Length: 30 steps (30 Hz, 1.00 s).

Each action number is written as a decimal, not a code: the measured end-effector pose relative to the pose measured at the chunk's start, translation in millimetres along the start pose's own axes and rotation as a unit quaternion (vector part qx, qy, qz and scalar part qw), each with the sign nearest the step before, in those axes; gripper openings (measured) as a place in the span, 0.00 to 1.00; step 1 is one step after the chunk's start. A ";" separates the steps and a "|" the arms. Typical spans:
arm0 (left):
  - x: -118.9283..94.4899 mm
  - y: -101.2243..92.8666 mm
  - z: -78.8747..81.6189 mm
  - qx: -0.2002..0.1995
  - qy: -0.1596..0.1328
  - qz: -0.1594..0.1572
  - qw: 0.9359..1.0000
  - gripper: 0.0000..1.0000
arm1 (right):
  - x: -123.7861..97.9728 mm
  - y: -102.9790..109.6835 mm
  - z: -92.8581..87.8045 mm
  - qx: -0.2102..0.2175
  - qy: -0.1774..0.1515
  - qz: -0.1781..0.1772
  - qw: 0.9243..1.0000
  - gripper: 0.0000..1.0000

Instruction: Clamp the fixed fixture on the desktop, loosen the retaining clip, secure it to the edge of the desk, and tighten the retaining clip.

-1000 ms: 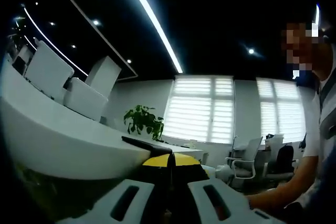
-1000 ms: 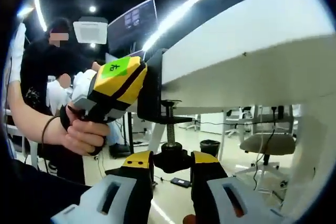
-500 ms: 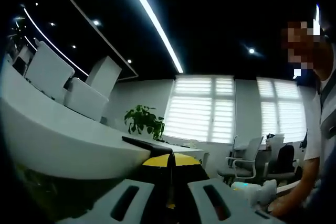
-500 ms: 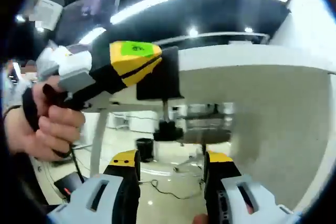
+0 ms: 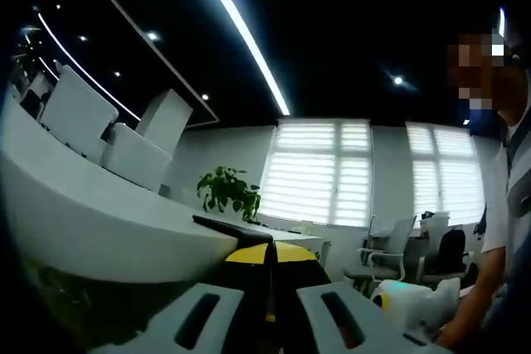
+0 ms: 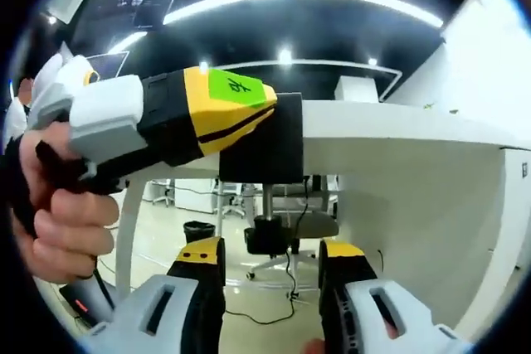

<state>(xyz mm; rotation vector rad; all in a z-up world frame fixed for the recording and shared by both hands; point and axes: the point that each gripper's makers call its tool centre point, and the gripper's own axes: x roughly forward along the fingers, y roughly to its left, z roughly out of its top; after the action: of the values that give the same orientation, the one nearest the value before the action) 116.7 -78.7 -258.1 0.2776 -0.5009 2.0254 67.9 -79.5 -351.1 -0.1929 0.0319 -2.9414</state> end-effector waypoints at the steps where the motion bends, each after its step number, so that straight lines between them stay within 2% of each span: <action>1: 0.0 0.0 0.1 0.000 0.000 0.000 1.000 0.02 | 1.1 0.1 0.9 -0.002 -0.002 -0.002 1.000 0.37; 6: 0.3 0.0 0.2 0.000 -0.002 0.001 1.000 0.02 | 10.3 6.3 8.7 -0.006 -0.014 0.001 1.000 0.34; 10: 0.4 0.0 0.1 -0.001 -0.001 0.001 1.000 0.02 | 15.5 3.4 6.6 -0.027 -0.005 -0.002 1.000 0.25; 14: 0.8 3.7 0.7 -0.001 -0.002 0.000 1.000 0.02 | 15.9 2.8 7.0 -0.034 -0.003 0.012 0.999 0.25; 16: 0.8 4.1 0.4 -0.001 0.000 0.001 1.000 0.02 | 17.1 6.3 6.1 -0.052 -0.002 0.037 0.998 0.25; 18: 1.2 6.4 1.1 -0.001 0.001 0.002 1.000 0.02 | 17.6 9.3 6.4 -0.041 -0.007 0.070 0.997 0.25; 21: 1.0 9.1 1.8 -0.004 -0.003 0.003 1.000 0.02 | 19.6 12.6 6.2 -0.026 -0.013 0.133 0.991 0.25; 26: 1.6 10.6 -3.5 -0.007 0.001 0.003 1.000 0.02 | 20.1 15.8 4.8 0.010 -0.022 0.241 0.970 0.25; 30: 1.7 11.3 -4.2 -0.005 0.004 0.003 1.000 0.02 | 19.1 19.5 5.3 0.009 -0.025 0.298 0.954 0.25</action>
<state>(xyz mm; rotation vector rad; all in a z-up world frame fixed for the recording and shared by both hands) 106.0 -80.3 -263.7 0.2617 -0.5076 2.0286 53.7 -102.4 -344.2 -0.2097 0.0477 -2.3327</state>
